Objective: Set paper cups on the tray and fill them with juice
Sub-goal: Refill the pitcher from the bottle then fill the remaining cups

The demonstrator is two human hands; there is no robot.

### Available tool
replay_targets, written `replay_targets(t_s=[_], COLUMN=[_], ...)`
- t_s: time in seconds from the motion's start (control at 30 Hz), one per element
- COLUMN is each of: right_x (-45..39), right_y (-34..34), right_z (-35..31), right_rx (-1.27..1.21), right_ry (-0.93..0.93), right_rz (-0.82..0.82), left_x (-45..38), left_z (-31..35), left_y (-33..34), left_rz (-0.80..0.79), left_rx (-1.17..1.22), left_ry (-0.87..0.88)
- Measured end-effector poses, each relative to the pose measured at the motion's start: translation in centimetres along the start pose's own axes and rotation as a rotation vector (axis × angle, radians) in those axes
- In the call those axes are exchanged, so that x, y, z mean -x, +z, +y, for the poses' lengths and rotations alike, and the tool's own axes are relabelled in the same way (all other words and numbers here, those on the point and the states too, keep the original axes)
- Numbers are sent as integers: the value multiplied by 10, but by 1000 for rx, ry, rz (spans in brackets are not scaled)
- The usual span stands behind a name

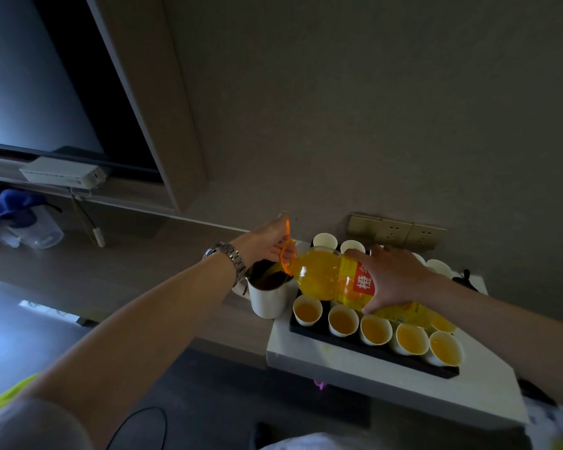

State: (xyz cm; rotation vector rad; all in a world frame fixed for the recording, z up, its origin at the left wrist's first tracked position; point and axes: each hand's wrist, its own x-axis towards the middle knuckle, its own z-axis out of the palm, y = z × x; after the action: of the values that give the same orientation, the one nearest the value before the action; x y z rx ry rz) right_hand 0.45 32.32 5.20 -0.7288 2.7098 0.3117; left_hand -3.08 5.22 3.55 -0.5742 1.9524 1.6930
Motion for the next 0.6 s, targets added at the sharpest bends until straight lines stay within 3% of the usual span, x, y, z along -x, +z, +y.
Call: replay_targets(t_s=[0.6], right_x=[3], right_y=[-8], right_z=[-3], right_rx=[36], right_ry=[-7], right_rz=[20], left_x=[-3], left_z=[0], left_y=[-5], left_rz=[-8], left_rx=[41], left_ry=[-11])
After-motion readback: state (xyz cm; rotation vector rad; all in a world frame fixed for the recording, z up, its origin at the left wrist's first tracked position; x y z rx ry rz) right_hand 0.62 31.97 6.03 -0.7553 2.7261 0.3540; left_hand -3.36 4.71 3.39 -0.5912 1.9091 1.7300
